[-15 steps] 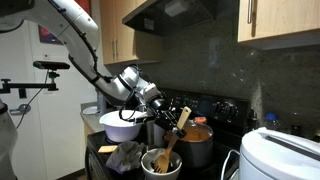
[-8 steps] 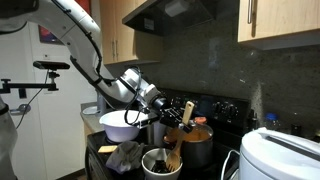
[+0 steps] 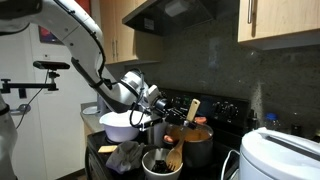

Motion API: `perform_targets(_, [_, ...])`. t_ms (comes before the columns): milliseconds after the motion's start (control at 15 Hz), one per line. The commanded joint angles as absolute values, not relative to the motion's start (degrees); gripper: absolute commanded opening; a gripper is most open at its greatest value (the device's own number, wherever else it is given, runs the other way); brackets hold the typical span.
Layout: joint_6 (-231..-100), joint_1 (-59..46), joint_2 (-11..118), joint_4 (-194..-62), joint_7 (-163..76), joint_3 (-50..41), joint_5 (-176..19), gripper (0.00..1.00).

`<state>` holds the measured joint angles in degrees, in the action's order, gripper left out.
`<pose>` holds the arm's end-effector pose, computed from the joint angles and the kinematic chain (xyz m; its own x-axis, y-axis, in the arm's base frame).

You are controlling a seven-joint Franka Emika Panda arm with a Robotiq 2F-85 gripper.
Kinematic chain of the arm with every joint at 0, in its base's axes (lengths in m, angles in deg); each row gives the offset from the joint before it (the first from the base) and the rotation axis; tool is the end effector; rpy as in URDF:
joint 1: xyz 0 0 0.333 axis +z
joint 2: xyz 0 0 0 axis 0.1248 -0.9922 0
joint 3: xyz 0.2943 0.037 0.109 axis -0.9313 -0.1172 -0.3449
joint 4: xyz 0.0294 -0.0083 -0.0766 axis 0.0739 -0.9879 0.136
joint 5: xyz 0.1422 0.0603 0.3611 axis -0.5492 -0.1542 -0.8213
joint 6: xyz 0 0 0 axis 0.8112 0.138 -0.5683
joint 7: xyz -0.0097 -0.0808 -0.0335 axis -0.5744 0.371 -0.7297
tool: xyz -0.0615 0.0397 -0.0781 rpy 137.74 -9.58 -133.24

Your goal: Use the wooden spatula to mix the contents of the bowl and put it back

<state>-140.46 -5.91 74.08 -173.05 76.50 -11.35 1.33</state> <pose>0.4794 -0.0352 0.3639 0.1761 -0.2788 0.9441 -0.9574 -0.2713 0.0985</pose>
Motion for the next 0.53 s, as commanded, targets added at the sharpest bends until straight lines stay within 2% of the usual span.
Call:
perform_targets(0, [-146.57, -5.92, 75.88, -174.36, 71.04, -9.92, 0.83, 0.03])
perform_targets(467, [-152.5, -6.0, 76.74, -174.05, 58.91, -8.27, -9.79, 0.03])
